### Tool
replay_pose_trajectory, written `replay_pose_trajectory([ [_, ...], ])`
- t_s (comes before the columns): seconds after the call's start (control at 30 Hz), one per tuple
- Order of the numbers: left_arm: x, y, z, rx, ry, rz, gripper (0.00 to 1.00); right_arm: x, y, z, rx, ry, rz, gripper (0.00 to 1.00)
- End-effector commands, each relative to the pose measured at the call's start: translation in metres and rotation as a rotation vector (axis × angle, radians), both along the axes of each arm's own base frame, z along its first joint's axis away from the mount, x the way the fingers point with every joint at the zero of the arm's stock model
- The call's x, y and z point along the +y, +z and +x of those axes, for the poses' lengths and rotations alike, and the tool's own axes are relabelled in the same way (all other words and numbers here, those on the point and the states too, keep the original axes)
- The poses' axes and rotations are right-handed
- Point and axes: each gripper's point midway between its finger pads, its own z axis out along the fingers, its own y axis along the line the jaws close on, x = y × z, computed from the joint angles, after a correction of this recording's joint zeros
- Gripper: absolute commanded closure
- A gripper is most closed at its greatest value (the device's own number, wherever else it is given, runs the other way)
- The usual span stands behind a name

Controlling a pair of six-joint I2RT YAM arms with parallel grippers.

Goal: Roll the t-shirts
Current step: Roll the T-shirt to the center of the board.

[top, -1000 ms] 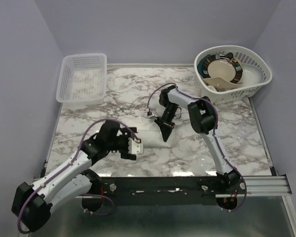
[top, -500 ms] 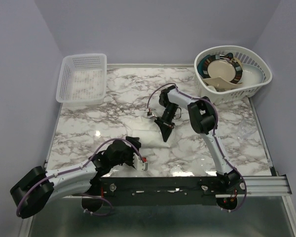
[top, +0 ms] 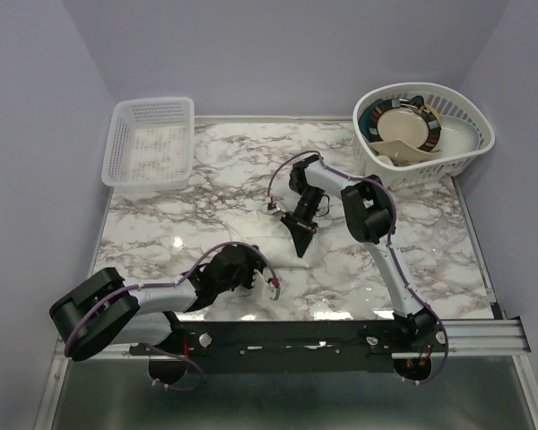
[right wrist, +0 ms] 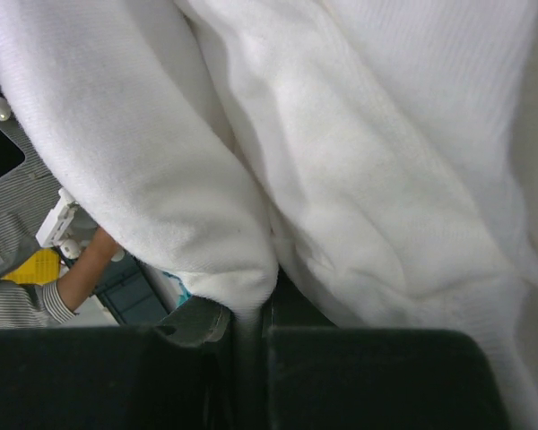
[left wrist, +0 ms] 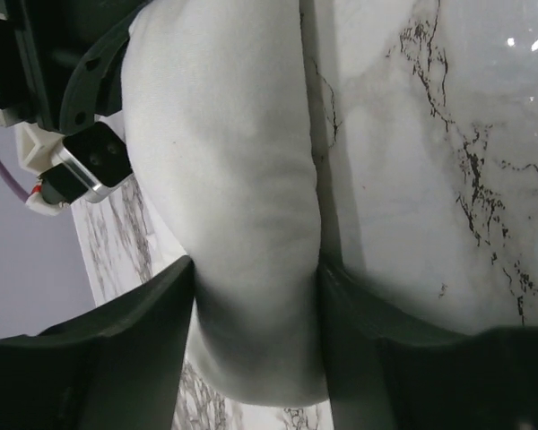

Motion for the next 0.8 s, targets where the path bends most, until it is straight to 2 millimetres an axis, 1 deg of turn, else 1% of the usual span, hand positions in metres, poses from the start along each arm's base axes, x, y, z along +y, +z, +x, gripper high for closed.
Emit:
replay_pose_trajectory([
  [0.0,0.034,-0.059,-0.029,0.234,0.018,0.267,0.41,-0.039,-0.058,0.003,-0.077,0.182,-0.135,0.86],
  [0.03,0.028,-0.059,-0.031,0.256,-0.002,0.252,0.44,-0.039,-0.057,0.004,-0.080,0.181,-0.132,0.85],
  [0.07,0.029,-0.063,-0.035,0.287,-0.004,0.267,0.45,-0.039,-0.057,0.004,-0.081,0.182,-0.131,0.84],
  [0.1,0.029,-0.065,-0.036,0.309,0.000,0.272,0.46,-0.039,-0.056,0.004,-0.083,0.184,-0.130,0.77],
  [0.13,0.024,-0.062,-0.034,0.318,0.004,0.269,0.47,-0.039,-0.054,0.004,-0.087,0.182,-0.127,0.71],
  [0.17,0.029,-0.070,-0.038,0.358,0.013,0.300,0.48,-0.038,-0.051,0.004,-0.092,0.185,-0.119,0.54],
  [0.2,0.029,-0.072,-0.039,0.375,0.022,0.307,0.49,-0.037,-0.050,0.007,-0.112,0.176,-0.108,0.01],
  [0.23,0.027,-0.070,-0.035,0.387,0.036,0.293,0.50,-0.036,-0.045,0.010,-0.127,0.162,-0.087,0.00],
  [0.27,0.026,-0.071,-0.036,0.410,0.029,0.289,0.50,-0.035,-0.033,0.011,-0.156,0.149,-0.063,0.00],
  [0.3,0.028,-0.072,-0.038,0.438,0.027,0.298,0.50,-0.034,-0.027,0.020,-0.201,0.121,-0.044,0.00],
  [0.33,0.023,-0.066,-0.033,0.451,0.041,0.279,0.53,-0.035,-0.021,0.025,-0.226,0.108,-0.037,0.00],
  [0.37,0.028,-0.069,-0.038,0.492,0.043,0.302,0.55,-0.032,-0.001,0.034,-0.282,0.089,-0.007,0.00],
  [0.4,0.026,-0.068,-0.042,0.524,0.034,0.289,0.55,-0.035,0.009,0.041,-0.301,0.058,0.003,0.00],
  [0.43,0.020,-0.062,-0.039,0.541,0.031,0.262,0.55,-0.035,0.020,0.046,-0.325,0.040,0.019,0.00],
  [0.47,0.025,-0.062,-0.043,0.593,0.041,0.263,0.55,-0.036,0.031,0.052,-0.360,0.020,0.032,0.00],
  [0.5,0.023,-0.060,-0.046,0.626,0.036,0.244,0.56,-0.039,0.048,0.063,-0.426,-0.009,0.054,0.00],
  [0.57,0.024,-0.053,-0.047,0.697,0.050,0.227,0.57,-0.045,0.065,0.076,-0.528,-0.044,0.067,0.00],
  [0.6,0.023,-0.050,-0.045,0.720,0.064,0.204,0.58,-0.051,0.080,0.083,-0.634,-0.075,0.107,0.00],
  [0.63,0.017,-0.045,-0.049,0.769,0.040,0.159,0.58,-0.053,0.087,0.085,-0.695,-0.082,0.131,0.00],
  [0.67,0.016,-0.039,-0.047,0.805,0.046,0.150,0.58,-0.057,0.092,0.089,-0.768,-0.088,0.144,0.00],
  [0.7,0.017,-0.036,-0.043,0.832,0.065,0.129,0.59,-0.052,0.100,0.107,-0.938,-0.067,0.211,0.00],
  [0.73,0.013,-0.032,-0.044,0.868,0.052,0.105,0.59,-0.060,0.106,0.085,-1.000,-0.040,0.254,0.00],
  [0.77,0.011,-0.027,-0.043,0.915,0.052,0.095,0.59,-0.062,0.110,0.078,-1.075,-0.022,0.287,0.00],
])
